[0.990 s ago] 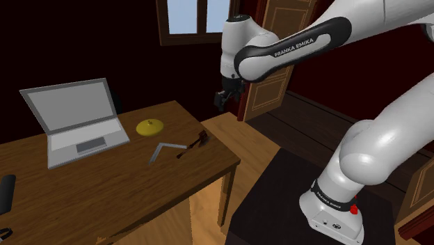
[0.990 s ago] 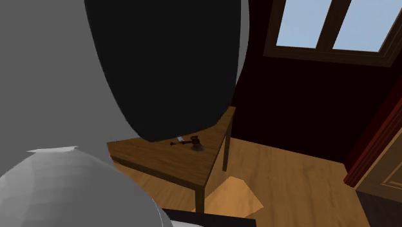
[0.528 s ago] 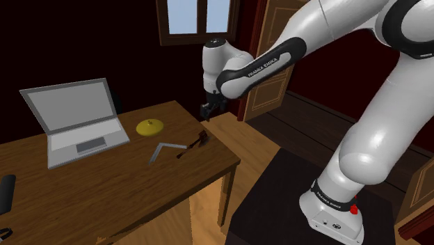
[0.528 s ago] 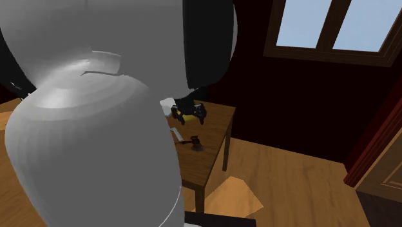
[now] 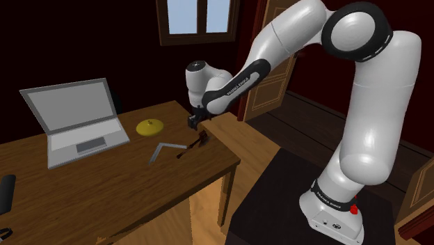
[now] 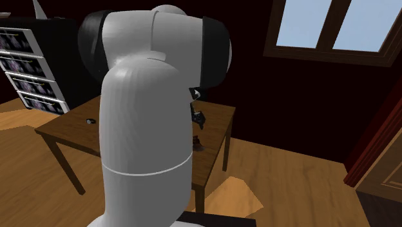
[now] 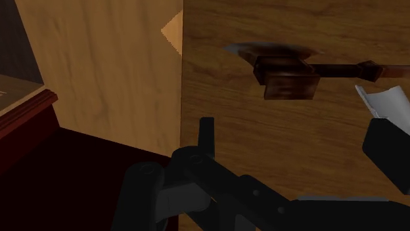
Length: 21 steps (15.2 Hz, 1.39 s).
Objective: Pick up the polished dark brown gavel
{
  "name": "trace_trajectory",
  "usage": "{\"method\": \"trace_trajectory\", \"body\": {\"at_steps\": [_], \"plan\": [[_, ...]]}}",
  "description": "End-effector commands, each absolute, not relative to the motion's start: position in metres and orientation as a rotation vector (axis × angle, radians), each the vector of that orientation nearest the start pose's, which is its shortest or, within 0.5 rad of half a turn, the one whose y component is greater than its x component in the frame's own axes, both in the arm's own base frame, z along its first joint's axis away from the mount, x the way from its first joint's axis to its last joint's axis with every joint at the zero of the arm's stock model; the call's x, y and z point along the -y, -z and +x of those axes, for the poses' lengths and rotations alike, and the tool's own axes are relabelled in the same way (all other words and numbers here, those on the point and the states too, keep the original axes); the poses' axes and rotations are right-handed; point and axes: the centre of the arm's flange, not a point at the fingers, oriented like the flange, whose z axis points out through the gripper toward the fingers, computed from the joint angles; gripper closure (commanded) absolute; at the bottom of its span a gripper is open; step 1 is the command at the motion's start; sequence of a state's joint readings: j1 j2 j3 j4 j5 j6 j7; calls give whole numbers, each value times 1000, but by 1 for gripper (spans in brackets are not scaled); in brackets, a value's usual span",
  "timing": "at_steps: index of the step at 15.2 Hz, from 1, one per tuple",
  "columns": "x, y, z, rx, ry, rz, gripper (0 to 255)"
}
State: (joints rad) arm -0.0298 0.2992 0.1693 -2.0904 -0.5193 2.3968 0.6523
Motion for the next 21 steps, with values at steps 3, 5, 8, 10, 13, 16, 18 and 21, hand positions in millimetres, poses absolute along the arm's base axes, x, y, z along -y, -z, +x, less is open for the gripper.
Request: {"method": "trace_trajectory", "body": {"at_steps": [3, 5, 8, 10, 13, 16, 18, 21], "plan": [[-78, -258, 587, -234, 235, -3402, 0], [-78, -248, 587, -234, 235, -3402, 0], [-78, -234, 587, -234, 235, -3402, 0], [-77, -235, 587, -234, 235, -3402, 255], [-77, -235, 587, -234, 235, -3402, 255], [-77, -235, 587, -234, 235, -3402, 255], [-77, -235, 587, -234, 235, -3402, 255], [-78, -245, 587, -234, 235, -3402, 255]]}}
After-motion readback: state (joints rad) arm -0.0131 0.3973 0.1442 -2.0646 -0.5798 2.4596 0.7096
